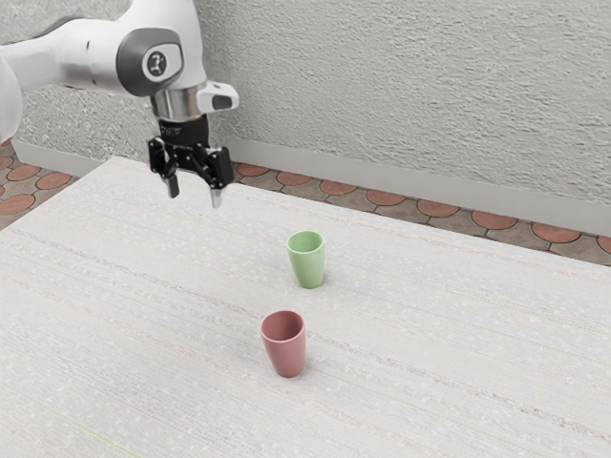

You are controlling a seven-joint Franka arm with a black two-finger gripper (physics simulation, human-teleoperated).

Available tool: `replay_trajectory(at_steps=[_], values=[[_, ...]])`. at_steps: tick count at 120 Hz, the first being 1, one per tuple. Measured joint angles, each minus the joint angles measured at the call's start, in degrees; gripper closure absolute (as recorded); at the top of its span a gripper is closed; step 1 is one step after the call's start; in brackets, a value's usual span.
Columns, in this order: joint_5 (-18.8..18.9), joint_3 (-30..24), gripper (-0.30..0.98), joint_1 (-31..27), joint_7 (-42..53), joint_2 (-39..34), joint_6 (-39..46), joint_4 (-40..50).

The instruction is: Place the right cup onto the left cup

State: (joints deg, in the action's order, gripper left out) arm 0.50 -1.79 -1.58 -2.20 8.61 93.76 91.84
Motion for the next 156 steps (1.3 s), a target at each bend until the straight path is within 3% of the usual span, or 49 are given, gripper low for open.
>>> replay_trajectory(at_steps=[40,99,156], values=[[-0.6,-0.2,0.00,1.3,1.5,2.9,7.6,4.4],[-2.8,-5.2,0.00,1.9,1.5,-3.5,18.7,20.3],[-4.5,-5.7,0.00,3.1,-0.9,-1.5,23.4,23.9]])
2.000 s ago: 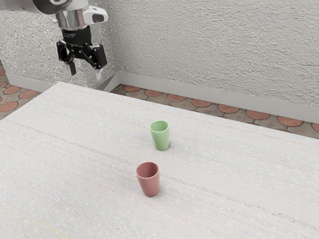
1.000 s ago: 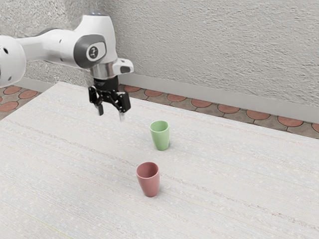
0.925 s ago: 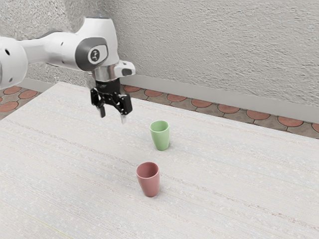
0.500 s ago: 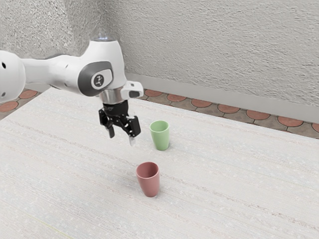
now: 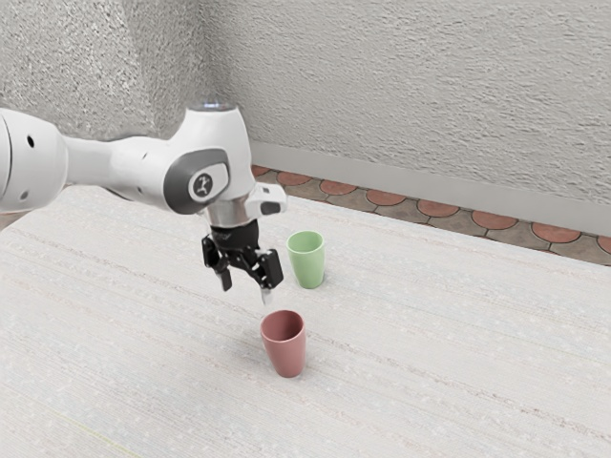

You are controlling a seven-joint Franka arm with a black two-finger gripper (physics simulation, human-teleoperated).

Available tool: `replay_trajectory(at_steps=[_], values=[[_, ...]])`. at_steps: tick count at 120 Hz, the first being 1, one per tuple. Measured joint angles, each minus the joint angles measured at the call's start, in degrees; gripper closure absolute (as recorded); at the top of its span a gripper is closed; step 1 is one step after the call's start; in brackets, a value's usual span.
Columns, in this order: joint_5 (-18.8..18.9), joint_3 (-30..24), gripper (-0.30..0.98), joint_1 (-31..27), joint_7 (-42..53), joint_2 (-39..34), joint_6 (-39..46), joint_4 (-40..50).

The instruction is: Place the right cup onto the left cup

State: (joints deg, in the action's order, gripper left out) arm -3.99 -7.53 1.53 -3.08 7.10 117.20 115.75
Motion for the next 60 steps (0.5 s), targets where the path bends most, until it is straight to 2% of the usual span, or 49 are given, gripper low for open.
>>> replay_trajectory(at_steps=[60], values=[[-0.2,-0.1,0.00,1.1,-2.9,3.9,2.5,-0.1]])
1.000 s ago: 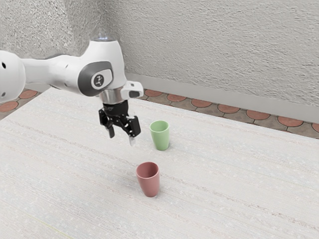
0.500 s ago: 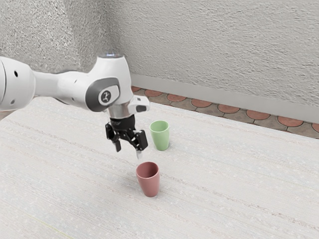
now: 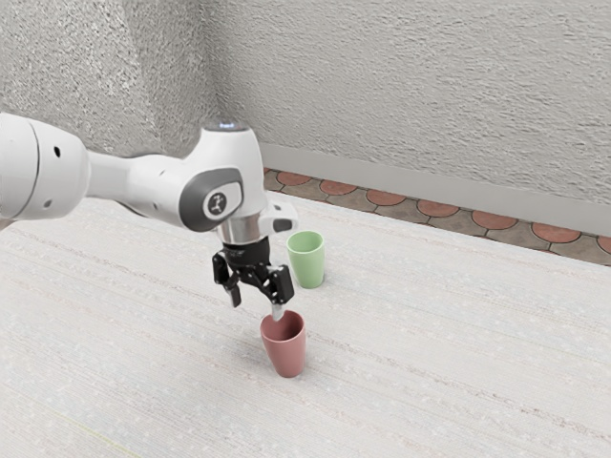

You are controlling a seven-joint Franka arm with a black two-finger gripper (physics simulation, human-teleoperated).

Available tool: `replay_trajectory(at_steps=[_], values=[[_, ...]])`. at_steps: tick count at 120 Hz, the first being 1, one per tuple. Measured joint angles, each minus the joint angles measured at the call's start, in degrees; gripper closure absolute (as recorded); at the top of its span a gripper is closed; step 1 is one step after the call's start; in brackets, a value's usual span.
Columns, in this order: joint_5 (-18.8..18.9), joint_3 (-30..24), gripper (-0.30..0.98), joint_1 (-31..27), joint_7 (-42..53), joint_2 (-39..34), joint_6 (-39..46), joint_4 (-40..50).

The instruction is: Place the right cup onto the left cup

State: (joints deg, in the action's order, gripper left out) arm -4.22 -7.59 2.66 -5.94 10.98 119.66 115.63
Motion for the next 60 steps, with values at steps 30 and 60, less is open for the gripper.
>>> replay_trajectory(at_steps=[30,60], values=[[0.2,0.0,0.00,0.0,-0.7,2.6,1.4,-1.0],[0.3,0.0,0.00,0.1,-1.2,4.8,2.6,-2.1]])
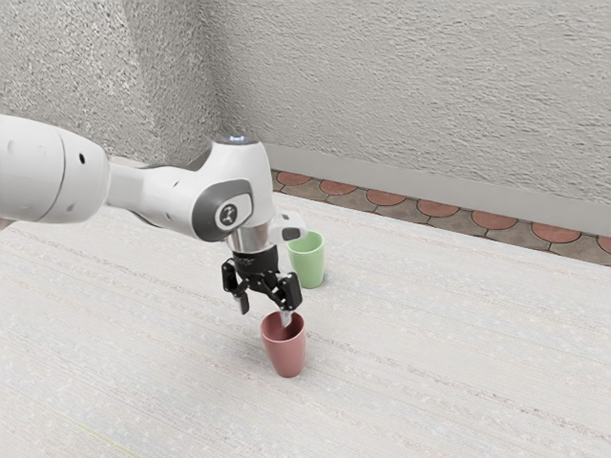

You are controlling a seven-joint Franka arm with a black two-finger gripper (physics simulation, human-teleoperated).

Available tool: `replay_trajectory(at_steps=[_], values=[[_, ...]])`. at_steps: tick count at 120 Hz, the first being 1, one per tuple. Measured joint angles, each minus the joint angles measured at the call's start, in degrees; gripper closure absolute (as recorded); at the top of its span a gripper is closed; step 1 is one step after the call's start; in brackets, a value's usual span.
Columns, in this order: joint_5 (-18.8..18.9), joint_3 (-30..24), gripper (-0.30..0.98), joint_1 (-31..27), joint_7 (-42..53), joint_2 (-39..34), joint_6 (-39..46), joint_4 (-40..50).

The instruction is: Place the right cup onto the left cup

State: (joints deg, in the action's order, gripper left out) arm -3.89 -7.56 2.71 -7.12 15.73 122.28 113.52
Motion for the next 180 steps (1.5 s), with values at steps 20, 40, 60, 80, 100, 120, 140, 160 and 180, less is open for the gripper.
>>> replay_trajectory(at_steps=[20,40,60,80,100,120,140,160,180], values=[[0.0,0.0,0.00,0.2,-0.2,0.4,0.4,0.0],[-0.2,0.0,0.00,0.2,-0.4,0.1,0.5,0.7],[-0.3,0.0,0.01,0.2,-0.6,0.0,0.6,1.3],[-0.4,0.0,0.09,0.2,-0.7,0.6,0.7,1.5],[-0.4,0.0,0.21,0.4,-0.9,0.8,0.8,1.5],[-0.4,0.0,0.37,0.6,-1.2,0.8,0.8,1.5],[-0.4,0.0,0.54,0.6,-1.6,0.8,0.8,1.5],[-0.4,0.0,0.68,0.8,-1.8,0.7,0.8,1.4],[-0.2,0.0,0.75,1.1,-2.0,0.3,0.8,1.4]])
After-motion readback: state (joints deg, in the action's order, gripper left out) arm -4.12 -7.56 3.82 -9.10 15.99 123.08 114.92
